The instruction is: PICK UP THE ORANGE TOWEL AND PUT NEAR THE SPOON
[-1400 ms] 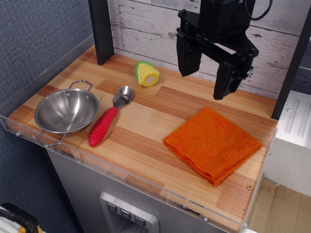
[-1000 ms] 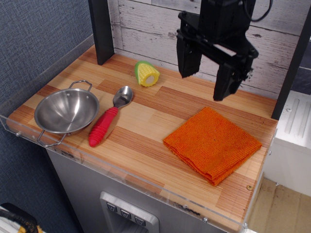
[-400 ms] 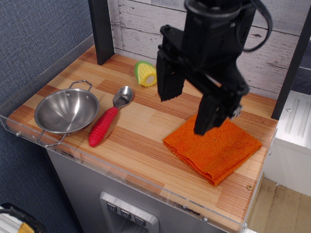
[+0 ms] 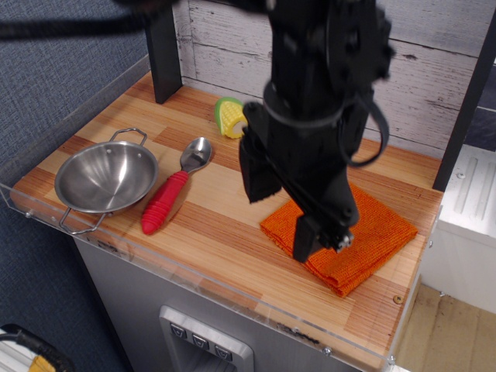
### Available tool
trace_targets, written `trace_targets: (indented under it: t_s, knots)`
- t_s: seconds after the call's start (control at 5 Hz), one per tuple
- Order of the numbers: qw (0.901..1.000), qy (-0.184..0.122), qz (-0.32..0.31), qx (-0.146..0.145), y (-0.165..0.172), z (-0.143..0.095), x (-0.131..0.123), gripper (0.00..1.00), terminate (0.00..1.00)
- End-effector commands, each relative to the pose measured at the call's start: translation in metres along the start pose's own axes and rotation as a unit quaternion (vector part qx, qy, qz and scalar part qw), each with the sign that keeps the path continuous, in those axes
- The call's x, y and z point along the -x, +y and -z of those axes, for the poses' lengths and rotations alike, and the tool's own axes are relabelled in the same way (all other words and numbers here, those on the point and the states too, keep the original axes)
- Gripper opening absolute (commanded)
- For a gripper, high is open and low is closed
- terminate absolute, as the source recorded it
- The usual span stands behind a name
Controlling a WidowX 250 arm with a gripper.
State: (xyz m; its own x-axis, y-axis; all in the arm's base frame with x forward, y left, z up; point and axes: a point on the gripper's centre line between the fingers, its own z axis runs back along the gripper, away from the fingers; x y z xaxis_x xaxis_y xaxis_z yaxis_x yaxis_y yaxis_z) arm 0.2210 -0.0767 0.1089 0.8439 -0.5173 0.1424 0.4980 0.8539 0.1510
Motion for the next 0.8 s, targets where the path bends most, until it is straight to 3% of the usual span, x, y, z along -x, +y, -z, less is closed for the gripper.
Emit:
trace_targets:
  t_s: [0.0,0.2,0.6]
  knots:
    - [0.9997,0.021,-0.009,-0.001,0.015,0.06,-0.035,1.0,0.0]
    - [0.9992,0.04,-0.006,-0.001,0.017,0.087,-0.049,1.0,0.0]
    - [0.9973,0.073,0.009,-0.006,-0.003,0.121,-0.05,1.0,0.0]
